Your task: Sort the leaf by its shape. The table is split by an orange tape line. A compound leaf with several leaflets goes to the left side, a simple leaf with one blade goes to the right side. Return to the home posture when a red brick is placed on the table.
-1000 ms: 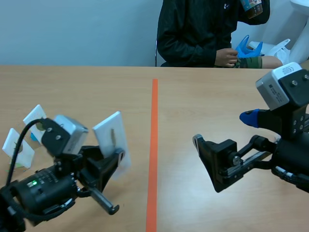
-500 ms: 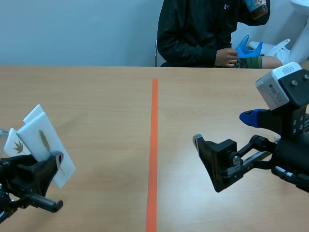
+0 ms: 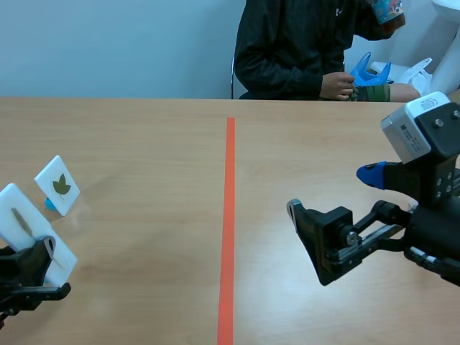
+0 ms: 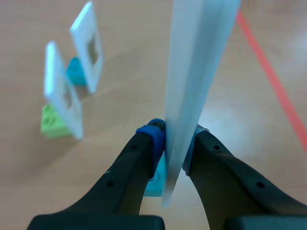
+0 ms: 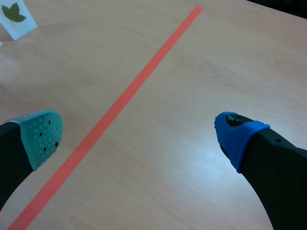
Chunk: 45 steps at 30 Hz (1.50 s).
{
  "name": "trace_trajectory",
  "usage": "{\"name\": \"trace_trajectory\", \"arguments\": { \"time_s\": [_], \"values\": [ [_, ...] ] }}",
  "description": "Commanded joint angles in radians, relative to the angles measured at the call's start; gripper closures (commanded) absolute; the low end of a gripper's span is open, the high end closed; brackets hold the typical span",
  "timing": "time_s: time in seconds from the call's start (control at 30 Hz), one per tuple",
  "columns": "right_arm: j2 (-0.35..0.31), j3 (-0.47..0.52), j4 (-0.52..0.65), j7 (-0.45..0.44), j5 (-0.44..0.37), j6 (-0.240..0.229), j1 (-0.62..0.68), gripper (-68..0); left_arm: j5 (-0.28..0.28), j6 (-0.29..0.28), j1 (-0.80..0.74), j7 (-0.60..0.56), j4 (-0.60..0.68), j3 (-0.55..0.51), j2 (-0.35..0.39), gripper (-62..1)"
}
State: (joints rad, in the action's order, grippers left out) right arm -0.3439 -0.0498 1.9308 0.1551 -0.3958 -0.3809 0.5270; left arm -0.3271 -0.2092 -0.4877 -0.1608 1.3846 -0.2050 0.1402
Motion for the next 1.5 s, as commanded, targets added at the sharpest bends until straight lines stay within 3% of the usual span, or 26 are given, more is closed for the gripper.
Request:
{"name": "trace_trajectory", "arguments": {
  "time_s": [0.0,0.43,0.83,1.33,1.47],
  "values": [
    [-0.011,0.005,0.004,-0.022,-0.008,0.0,-0.012,-66.5,-0.008,0.002,0.037,-0.03,-0.01,-0.004,0.005,-3.6],
    [-0.011,0.005,0.004,-0.023,-0.008,0.0,-0.012,-66.5,-0.007,0.067,0.192,-0.092,-0.232,-0.005,0.005,-3.6],
    [-0.011,0.005,0.004,-0.023,-0.008,0.0,-0.012,-66.5,-0.006,0.069,0.203,-0.135,-0.273,-0.005,0.006,-8.3],
    [-0.011,0.005,0.004,-0.023,-0.008,0.0,-0.012,-66.5,-0.007,0.065,0.196,-0.13,-0.268,-0.006,0.011,-38.7],
    [-0.011,0.005,0.004,-0.023,-0.008,0.0,-0.011,-66.5,-0.01,0.065,0.179,-0.13,-0.235,-0.016,0.011,-40.3]
  ]
}}
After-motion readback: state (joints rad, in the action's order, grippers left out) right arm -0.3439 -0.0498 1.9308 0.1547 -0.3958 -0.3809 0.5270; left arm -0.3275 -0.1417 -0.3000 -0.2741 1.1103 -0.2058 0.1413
